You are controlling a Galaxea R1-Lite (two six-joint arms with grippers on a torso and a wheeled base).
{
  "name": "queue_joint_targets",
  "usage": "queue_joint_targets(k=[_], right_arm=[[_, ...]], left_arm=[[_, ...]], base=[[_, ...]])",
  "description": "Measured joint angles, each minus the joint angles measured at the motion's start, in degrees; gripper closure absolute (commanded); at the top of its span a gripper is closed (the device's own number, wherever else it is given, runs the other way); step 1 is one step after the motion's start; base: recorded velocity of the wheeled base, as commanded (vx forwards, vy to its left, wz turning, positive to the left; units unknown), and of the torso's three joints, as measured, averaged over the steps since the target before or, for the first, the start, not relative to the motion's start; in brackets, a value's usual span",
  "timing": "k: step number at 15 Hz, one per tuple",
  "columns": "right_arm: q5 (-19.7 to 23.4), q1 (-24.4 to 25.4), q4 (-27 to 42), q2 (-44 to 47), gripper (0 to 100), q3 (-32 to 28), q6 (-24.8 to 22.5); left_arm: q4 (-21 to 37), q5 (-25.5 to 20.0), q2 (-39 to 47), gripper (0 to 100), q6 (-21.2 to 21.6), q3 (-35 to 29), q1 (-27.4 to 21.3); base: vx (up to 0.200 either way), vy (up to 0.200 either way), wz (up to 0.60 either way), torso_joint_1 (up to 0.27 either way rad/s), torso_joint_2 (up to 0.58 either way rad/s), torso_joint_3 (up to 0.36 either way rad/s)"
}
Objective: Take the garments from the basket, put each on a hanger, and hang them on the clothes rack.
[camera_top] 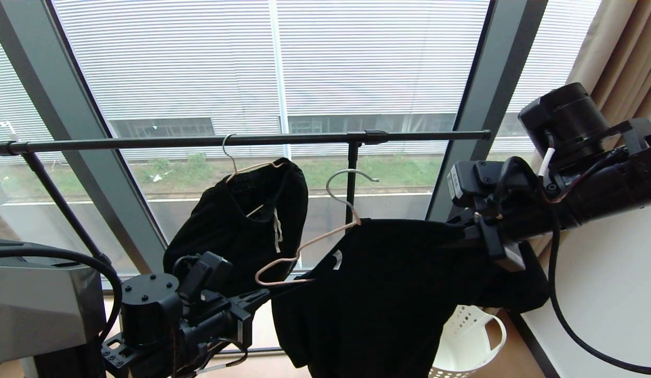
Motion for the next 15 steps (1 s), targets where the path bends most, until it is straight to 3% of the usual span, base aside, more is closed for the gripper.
queue_joint_targets(k=[7, 15], right_arm=[[-0.4, -2.2, -0.1, -3.4, 100, 4.6, -0.5], [-0.5, -3.8, -0.4, -3.9, 100, 4.7, -0.5]], left_arm=[[0.0, -0.1, -1.2, 100, -0.1, -0.5, 1.2], [0.0, -0.2, -2.3, 100, -0.1, -1.1, 2.9]], base=[[0.0, 0.0, 0.0, 0.0, 0.0, 0.0], [0.0, 0.0, 0.0, 0.0, 0.0, 0.0]])
